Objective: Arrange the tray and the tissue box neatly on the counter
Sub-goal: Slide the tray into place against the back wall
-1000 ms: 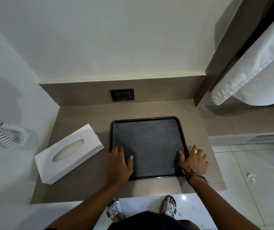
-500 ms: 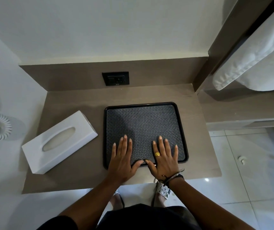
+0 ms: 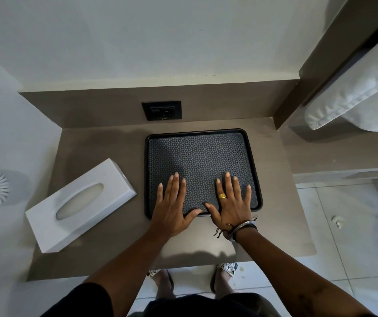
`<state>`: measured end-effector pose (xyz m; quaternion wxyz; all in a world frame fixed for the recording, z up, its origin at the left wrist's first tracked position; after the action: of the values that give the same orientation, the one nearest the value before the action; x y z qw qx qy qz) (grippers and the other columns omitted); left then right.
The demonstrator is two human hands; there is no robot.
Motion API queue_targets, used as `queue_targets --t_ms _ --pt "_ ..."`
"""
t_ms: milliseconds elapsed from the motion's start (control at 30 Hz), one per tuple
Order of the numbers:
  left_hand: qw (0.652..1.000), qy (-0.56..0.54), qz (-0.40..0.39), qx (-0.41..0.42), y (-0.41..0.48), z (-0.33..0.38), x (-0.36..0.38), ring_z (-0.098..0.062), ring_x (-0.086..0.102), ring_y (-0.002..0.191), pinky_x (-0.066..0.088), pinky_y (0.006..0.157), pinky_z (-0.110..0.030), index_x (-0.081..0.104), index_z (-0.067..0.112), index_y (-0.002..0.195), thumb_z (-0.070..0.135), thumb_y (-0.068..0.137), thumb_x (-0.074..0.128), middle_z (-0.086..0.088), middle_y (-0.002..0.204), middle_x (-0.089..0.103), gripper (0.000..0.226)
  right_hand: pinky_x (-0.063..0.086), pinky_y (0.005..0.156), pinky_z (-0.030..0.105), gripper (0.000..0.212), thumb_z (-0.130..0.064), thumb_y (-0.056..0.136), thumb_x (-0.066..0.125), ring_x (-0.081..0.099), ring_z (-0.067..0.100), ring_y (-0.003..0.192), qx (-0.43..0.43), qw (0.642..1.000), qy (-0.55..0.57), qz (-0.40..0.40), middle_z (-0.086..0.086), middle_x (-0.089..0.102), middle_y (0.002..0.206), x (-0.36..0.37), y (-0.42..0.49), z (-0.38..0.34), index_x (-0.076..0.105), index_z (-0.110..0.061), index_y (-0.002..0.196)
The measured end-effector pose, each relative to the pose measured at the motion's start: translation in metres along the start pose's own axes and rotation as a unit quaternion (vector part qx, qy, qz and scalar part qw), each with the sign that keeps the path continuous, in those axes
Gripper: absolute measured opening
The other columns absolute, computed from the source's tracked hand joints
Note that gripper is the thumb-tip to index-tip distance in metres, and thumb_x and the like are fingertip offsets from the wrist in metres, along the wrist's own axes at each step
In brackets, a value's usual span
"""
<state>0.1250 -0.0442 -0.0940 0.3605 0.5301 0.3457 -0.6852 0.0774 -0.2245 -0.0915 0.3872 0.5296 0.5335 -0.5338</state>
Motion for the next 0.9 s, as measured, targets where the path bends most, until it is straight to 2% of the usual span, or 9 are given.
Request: queue_targets --t_ms 167,667,900 --pt "1.0 0.001 0.009 0.006 0.019 -0.008 -0.004 -0.031 0.019 0.156 0.0 0.125 -0.05 0.022 0.011 0.159 0.081 0.087 0.029 -0.015 0.169 0.013 0.101 0.011 0.115 0.067 0.085 -0.071 0.09 0.025 0.019 0.036 0.149 0.007 1.0 0.001 0.015 0.014 0.019 0.164 -0.005 0.018 0.003 0.032 -0.016 0.154" --pt "1.0 0.023 0.007 -0.002 0.05 -0.018 -0.011 -0.033 0.024 0.154 0.016 0.124 -0.056 0.029 0.009 0.156 0.079 0.087 0.025 -0.017 0.166 0.021 0.098 0.009 0.116 0.065 0.087 -0.073 0.09 0.024 0.018 0.035 0.149 0.008 1.0 -0.008 -0.001 0.013 0.018 0.164 -0.006 0.052 0.006 0.028 -0.016 0.155" --pt "1.0 0.019 -0.016 -0.011 0.053 -0.019 -0.01 -0.032 0.02 0.155 0.01 0.125 -0.054 0.026 0.01 0.157 0.078 0.089 0.022 -0.016 0.167 0.018 0.096 0.017 0.114 0.066 0.088 -0.075 0.088 0.029 0.027 0.036 0.145 -0.008 1.0 -0.016 -0.003 0.014 0.026 0.161 -0.007 0.06 0.008 0.034 -0.015 0.153"
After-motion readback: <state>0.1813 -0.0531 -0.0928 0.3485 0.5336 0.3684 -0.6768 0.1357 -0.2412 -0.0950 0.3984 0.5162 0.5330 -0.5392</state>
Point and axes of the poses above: each hand's wrist, its own y-axis towards the middle knuckle, its own x-axis out of the palm, z = x × y, the point moved 7 cm from there along y, towards the middle knuckle
